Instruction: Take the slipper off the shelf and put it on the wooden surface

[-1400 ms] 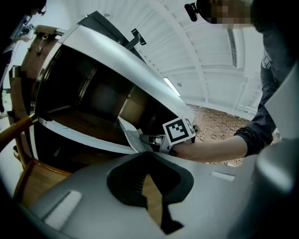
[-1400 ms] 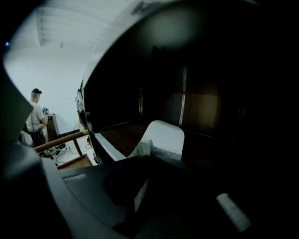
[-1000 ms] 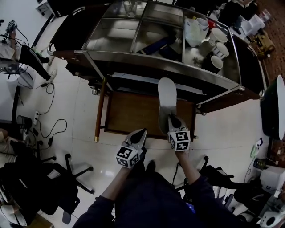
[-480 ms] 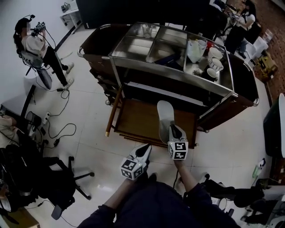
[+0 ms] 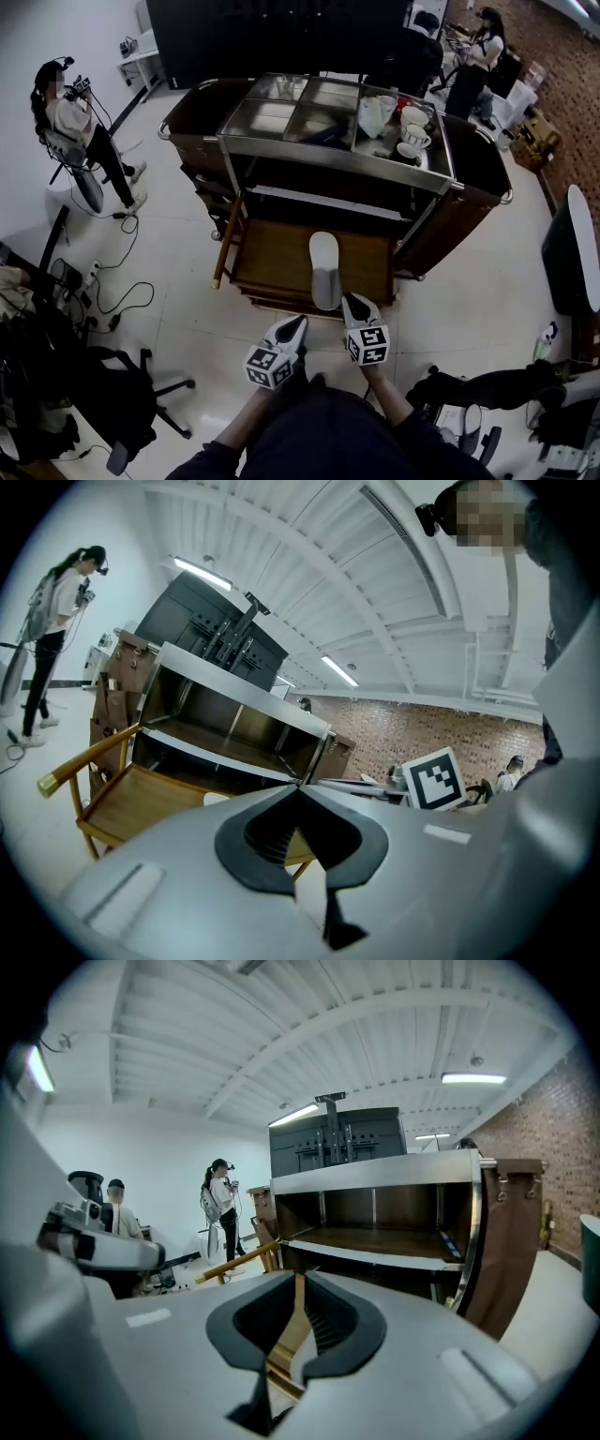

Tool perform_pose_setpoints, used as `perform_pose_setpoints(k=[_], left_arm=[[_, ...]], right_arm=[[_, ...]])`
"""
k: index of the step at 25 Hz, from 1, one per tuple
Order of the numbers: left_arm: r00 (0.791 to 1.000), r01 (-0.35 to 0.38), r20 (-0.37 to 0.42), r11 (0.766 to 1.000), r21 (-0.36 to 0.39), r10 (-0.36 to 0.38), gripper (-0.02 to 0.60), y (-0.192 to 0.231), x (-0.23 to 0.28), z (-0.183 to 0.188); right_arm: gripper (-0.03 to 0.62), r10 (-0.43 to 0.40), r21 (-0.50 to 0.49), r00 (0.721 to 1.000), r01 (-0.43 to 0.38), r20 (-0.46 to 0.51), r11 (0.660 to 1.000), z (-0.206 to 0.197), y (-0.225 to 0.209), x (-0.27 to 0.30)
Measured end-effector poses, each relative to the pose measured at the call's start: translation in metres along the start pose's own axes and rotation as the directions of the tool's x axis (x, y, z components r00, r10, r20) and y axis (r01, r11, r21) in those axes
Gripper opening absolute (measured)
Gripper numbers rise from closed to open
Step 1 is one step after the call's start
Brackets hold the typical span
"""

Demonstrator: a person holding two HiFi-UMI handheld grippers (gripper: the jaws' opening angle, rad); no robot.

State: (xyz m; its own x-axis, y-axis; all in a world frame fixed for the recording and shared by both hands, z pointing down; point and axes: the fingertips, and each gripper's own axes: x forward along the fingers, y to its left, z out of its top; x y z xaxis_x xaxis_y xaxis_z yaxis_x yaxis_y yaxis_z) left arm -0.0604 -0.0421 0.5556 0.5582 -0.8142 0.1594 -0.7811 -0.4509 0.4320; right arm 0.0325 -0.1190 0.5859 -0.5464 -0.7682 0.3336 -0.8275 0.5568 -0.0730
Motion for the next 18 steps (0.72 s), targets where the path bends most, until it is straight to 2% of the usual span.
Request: perform_pose_setpoints(k=[4, 10, 14, 18], left_arm=[[0.999, -0.002, -0.039, 1.0, 0.015, 0.003, 0.01, -0.031, -0.012, -0.028], [0.995, 0.064, -0.075, 0.997, 0.05, -0.061, 0.015, -0.088, -0.03, -0.06], [0.984, 0.165, -0.085, 0.98, 0.11, -0.156, 0.015, -0.131, -0.029, -0.07], [0.984, 0.165, -0.09, 0.979, 0.115, -0.155, 0.015, -0.137, -0.031, -0.07]], right_arm=[[0.041, 0.036, 0.028, 0.999, -0.036, 0.001, 0.999, -0.022, 0.022, -0.059], [0.057, 0.124, 0.064, 0.992, -0.122, -0.027, 0.99, -0.061, 0.052, -0.13], [0.057, 0.11, 0.08, 0.993, -0.107, -0.032, 0.991, -0.071, 0.043, -0.154], [0.056, 0.071, 0.141, 0.997, -0.071, 0.007, 0.987, -0.068, 0.034, -0.161]])
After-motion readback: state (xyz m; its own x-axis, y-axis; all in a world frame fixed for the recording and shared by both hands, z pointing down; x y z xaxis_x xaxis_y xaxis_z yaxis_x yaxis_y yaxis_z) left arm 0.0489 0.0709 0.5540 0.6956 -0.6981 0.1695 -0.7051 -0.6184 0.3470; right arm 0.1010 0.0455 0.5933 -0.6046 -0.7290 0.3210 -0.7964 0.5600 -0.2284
